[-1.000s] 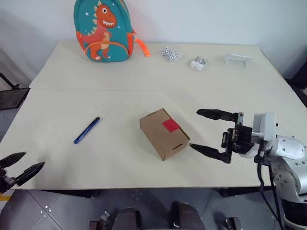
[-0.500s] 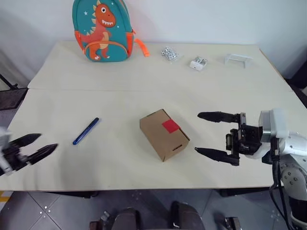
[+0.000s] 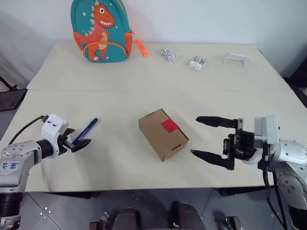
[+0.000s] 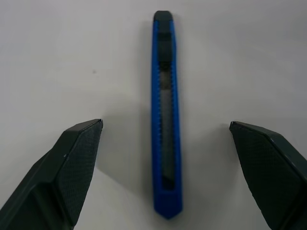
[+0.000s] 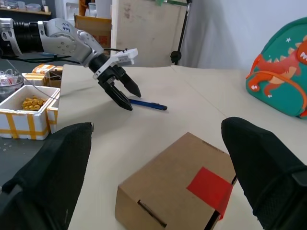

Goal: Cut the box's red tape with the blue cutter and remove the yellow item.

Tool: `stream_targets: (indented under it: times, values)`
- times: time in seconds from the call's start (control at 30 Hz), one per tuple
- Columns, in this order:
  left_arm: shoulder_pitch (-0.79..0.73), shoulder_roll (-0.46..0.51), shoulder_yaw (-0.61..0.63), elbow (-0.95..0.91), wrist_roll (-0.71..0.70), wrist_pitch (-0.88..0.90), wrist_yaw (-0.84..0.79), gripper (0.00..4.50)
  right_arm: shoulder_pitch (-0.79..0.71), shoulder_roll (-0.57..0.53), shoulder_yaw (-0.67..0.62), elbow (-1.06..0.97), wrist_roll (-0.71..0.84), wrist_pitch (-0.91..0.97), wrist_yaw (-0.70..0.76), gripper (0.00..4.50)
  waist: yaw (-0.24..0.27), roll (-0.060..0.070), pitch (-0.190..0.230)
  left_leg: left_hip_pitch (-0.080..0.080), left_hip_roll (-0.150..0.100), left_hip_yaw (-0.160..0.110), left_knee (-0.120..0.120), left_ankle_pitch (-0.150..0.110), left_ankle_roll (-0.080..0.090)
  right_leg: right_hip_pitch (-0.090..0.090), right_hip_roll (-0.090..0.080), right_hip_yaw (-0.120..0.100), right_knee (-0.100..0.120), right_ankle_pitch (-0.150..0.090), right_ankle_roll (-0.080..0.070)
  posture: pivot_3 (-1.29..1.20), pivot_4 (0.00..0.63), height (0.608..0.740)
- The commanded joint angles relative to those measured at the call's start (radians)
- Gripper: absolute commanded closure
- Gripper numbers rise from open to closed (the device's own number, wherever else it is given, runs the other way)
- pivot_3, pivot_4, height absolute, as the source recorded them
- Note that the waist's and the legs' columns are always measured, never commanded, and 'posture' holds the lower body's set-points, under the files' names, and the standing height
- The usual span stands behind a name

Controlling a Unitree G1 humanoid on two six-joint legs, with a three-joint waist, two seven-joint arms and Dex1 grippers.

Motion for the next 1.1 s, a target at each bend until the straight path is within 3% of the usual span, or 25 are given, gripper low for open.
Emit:
stream_targets:
  times: [0.03,0.2,0.7,1.1]
  values:
    - [-0.008,-0.001,-0.006,0.062,0.031,-0.016,0.002,0.0,0.014,0.011,-0.024,-0.035,0.006,-0.021,-0.021,0.02,0.0,0.0,0.0,0.001,0.0,0.0,0.0,0.0,0.0,0.001,0.0,0.0,0.0,0.0,0.0,0.0,0.15,0.74]
    - [-0.007,0.0,-0.024,0.102,0.019,0.022,-0.033,0.0,0.015,0.021,-0.021,-0.044,0.004,-0.024,-0.044,0.02,0.0,0.0,0.0,0.004,0.0,0.002,0.0,0.0,0.0,0.002,0.0,0.002,0.001,0.0,0.0,0.0,0.15,0.74]
    - [0.022,0.007,-0.025,0.125,0.03,-0.002,-0.072,4.04,0.009,0.016,-0.023,-0.028,-0.003,-0.045,-0.067,0.0,-0.002,0.003,-0.002,0.01,0.0,0.003,-0.001,0.0,0.001,0.002,0.0,0.011,0.003,0.0,0.0,0.0,0.15,0.74]
    - [-0.033,0.053,-0.002,0.04,-0.023,-0.142,-0.259,4.04,0.022,0.014,-0.027,-0.02,-0.014,-0.045,-0.064,0.0,0.002,0.002,-0.001,0.007,0.0,0.003,-0.001,-0.001,0.001,-0.001,0.0,0.011,0.003,0.0,0.0,0.0,0.15,0.74]
